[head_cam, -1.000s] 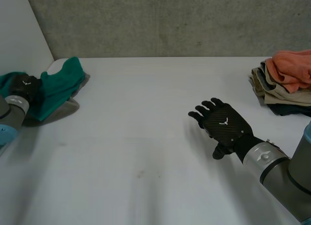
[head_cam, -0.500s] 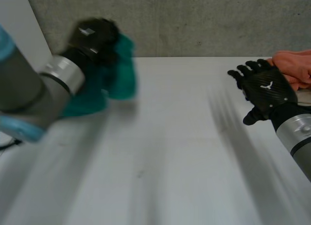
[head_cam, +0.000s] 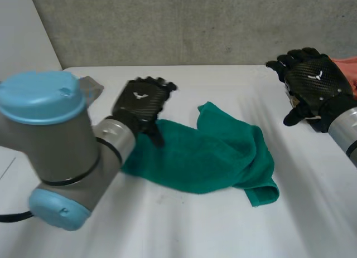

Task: Fold the laundry.

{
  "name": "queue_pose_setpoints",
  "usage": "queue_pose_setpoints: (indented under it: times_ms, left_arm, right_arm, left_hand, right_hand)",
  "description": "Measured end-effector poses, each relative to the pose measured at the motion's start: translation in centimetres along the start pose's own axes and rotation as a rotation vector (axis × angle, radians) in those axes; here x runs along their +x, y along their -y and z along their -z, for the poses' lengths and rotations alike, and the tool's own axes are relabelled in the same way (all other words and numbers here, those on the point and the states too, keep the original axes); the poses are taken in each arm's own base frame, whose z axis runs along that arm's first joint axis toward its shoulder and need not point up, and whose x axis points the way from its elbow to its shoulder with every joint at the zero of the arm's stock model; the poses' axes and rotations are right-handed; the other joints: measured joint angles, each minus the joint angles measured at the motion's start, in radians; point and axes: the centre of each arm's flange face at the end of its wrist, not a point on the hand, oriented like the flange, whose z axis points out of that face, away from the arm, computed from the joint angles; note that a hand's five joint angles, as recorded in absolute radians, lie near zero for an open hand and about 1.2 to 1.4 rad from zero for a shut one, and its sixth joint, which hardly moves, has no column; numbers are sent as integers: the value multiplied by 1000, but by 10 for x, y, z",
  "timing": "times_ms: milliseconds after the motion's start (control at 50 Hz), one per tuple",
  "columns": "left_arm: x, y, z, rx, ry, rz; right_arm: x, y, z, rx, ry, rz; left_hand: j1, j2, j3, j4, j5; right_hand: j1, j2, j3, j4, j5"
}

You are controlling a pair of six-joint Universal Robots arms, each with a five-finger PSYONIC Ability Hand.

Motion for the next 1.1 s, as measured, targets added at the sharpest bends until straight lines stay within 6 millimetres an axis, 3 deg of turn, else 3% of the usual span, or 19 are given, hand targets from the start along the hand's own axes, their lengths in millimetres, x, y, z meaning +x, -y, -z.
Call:
queue_pose_setpoints:
  times_ms: [100,220,380,440,540,620,660,700,860,960,1060,1100]
  left_arm:
    - [-13,-10,9,-42,81,3]
    - [-18,-30,10,-97,119,0]
    - [-6,-67,4,-208,60,-24]
    - [-1,-77,5,-249,41,-34]
    - [3,-87,6,-290,28,-43]
    - [5,-97,5,-321,22,-47]
    - [7,-101,6,-337,18,-50]
    - [8,-105,10,-363,13,-59]
    - [11,-97,42,-464,-33,-145]
    - [11,-82,79,-530,-86,-218]
    - [11,-70,99,-532,-112,-258]
    - [10,-65,99,-504,-109,-262]
  right_arm:
    - [-1,9,-6,-45,127,-25]
    - [-7,-2,-27,-130,266,-38]
    - [-20,-46,-55,-264,354,82]
    - [-26,-67,-60,-318,369,143]
    - [-36,-93,-64,-374,392,188]
    - [-42,-104,-67,-390,398,187]
    - [-45,-106,-67,-391,400,175]
    - [-47,-105,-66,-387,402,156]
    - [-45,-78,-44,-366,403,132]
    - [-43,-55,-4,-410,446,181]
    - [-47,-49,41,-536,579,233]
    - [-50,-47,56,-571,638,248]
  left_hand:
    - [0,0,0,0,0]
    - [4,1,0,1,0]
    - [8,16,10,14,6]
    - [118,95,88,100,87]
    - [463,420,412,413,398]
    - [875,825,803,815,796]
    - [971,926,917,930,909]
    - [972,981,971,985,936]
    - [972,983,973,987,936]
    - [972,984,973,987,936]
    - [950,939,931,940,914]
    - [759,769,764,771,760]
  right_hand:
    - [0,0,0,0,0]
    - [0,0,0,0,0]
    - [0,0,0,0,0]
    - [0,0,0,0,0]
    - [10,16,13,14,15]
    - [371,393,363,364,365]
    - [713,748,728,728,725]
    - [859,942,930,935,920]
    - [859,952,963,982,933]
    - [859,952,964,982,934]
    - [859,952,968,985,937]
    - [859,952,968,986,937]
